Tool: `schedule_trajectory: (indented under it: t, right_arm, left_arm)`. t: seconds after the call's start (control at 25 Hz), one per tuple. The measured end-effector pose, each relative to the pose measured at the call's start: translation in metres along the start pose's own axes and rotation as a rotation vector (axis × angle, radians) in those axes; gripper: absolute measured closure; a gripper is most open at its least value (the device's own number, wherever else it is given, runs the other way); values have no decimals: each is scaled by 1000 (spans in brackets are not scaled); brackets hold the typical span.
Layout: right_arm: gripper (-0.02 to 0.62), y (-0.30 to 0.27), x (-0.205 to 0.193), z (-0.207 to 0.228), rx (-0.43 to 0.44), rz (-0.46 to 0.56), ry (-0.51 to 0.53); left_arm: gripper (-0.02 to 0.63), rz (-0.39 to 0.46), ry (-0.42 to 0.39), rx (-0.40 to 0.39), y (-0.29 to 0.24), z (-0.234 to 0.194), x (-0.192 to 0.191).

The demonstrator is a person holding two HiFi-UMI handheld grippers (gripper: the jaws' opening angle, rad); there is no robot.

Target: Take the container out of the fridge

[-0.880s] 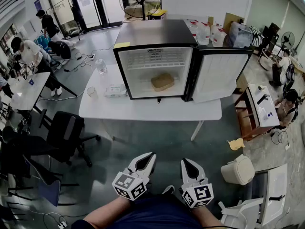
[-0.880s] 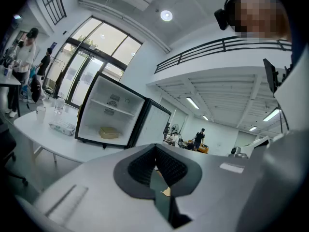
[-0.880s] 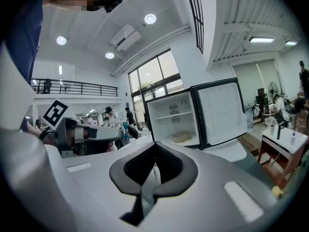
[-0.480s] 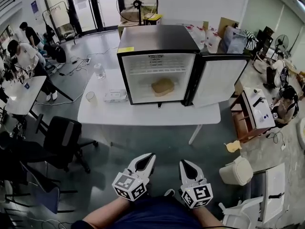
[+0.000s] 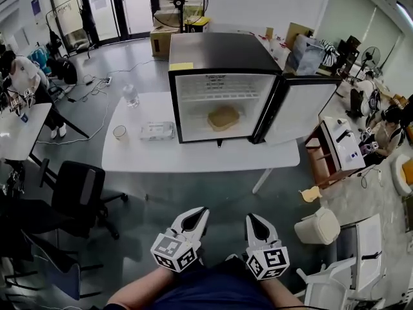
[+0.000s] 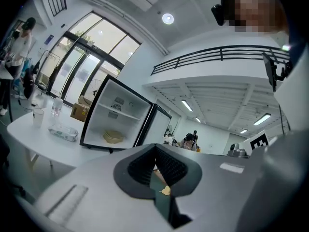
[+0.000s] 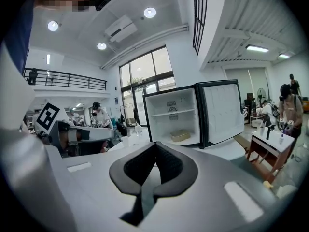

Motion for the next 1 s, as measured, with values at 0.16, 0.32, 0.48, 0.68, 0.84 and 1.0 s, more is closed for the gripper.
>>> schedule_trajectory:
  t: [0.16, 0.32, 0.48, 0.68, 0.84, 1.0]
  right_arm:
    - [591, -10, 2, -19, -2, 31, 23]
    - [591, -13, 5, -35, 55, 34, -28]
    - [591, -25, 2, -44, 44, -16, 146]
    - [591, -52, 2, -35, 8, 14, 228]
    - [591, -86, 10, -29, 67, 8, 203]
    - [591, -126, 23, -30, 133, 6, 188]
  left_arm:
    - [604, -11, 11, -10, 9, -21, -5]
    - [604, -30, 32, -10, 14, -32, -12]
    - [604, -46, 52, -1, 11, -39, -18]
    - [604, -58, 17, 52, 6, -57, -16]
    - [604, -61, -7, 127, -4, -81, -9]
    - [604, -85, -5, 162, -25, -103, -2]
Point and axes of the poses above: the fingertips, and each gripper's own axes: y backward along the fingers, z to its right, x out of its top, the point moved 4 cm from there along y, backward along the fingers, and after that the axes turned 9 degrees about -y, right-handed, at the moved point
